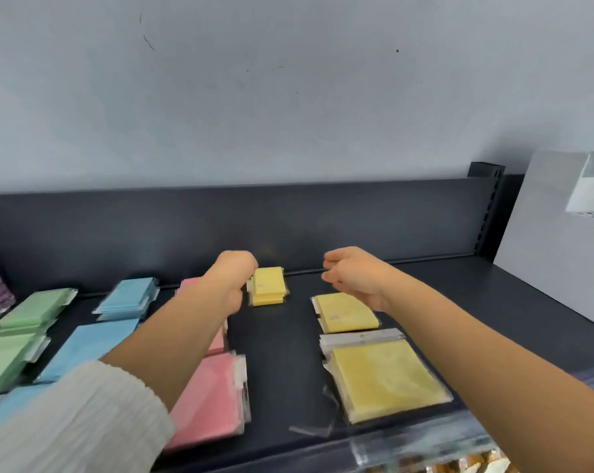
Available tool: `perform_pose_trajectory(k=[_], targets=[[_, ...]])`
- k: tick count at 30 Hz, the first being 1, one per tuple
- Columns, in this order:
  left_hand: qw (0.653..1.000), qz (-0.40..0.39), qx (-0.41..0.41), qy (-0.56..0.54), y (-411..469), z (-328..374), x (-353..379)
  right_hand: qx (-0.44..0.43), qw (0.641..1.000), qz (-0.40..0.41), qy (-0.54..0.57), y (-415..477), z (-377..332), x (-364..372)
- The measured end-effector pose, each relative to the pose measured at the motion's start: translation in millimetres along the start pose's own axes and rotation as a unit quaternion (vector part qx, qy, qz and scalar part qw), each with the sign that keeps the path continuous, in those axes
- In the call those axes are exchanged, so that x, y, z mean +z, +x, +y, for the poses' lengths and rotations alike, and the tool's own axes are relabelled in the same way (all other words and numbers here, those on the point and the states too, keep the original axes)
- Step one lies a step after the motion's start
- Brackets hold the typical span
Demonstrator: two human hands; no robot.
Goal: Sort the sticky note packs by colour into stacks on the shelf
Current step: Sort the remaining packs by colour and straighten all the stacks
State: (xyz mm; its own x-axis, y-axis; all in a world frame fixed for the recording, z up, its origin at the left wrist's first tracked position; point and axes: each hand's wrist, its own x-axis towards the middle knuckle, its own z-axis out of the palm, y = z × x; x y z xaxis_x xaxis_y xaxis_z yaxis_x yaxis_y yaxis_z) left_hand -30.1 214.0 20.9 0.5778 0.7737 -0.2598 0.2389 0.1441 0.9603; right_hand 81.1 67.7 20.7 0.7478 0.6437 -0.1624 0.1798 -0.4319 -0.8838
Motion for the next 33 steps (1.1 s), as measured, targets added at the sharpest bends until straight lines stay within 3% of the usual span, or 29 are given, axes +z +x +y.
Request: perform_pose_trajectory(k=[6, 13, 22, 33], targets=[[0.999, -0.005, -0.036, 0.032, 50, -19, 4, 0.062, 0.994, -0.036, 0.088, 57, -16, 20], [0.998, 0.006, -0.030, 0.058, 74, -33, 25, 0.095, 0.985, -0.094, 0.106, 89, -4, 42], [0.996, -0.077, -0.041, 0.010, 59, -27, 81, 0.105, 0.988, -0.066, 0.096, 89, 14, -5], [0.991, -0.125, -0.029, -0.027, 49, -31, 107, 0.102, 0.992, -0.054, 0.058, 88, 27, -21]])
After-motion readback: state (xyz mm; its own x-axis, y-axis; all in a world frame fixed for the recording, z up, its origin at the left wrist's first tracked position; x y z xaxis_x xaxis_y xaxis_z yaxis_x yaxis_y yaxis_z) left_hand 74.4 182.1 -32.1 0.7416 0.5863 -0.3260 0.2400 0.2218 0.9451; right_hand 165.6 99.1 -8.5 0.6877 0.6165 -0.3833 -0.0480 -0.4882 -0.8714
